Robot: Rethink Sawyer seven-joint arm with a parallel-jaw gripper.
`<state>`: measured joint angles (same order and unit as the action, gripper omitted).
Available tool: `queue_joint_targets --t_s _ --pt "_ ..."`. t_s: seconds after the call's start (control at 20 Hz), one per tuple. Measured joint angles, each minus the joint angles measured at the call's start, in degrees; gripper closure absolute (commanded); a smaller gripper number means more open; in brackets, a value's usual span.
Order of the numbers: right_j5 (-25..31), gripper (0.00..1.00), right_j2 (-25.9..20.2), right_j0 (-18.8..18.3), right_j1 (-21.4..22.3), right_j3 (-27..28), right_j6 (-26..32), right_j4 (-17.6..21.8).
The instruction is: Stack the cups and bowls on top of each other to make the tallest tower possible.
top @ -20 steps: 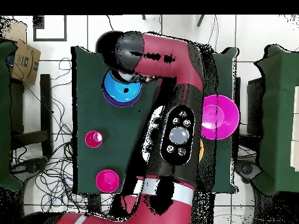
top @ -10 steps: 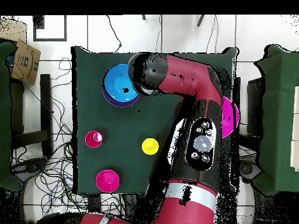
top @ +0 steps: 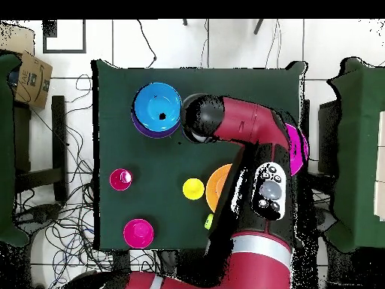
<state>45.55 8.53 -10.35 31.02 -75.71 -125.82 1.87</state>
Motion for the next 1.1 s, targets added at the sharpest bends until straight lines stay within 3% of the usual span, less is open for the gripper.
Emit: queue_joint_targets --t_s 0.45,1.1 --pt "-0.99 0.00 -2.12 -0.98 0.78 -4.28 0.00 2.73" --pt "-0.99 0.00 -4.25 -2.69 2.93 -5.86 0.00 5.12"
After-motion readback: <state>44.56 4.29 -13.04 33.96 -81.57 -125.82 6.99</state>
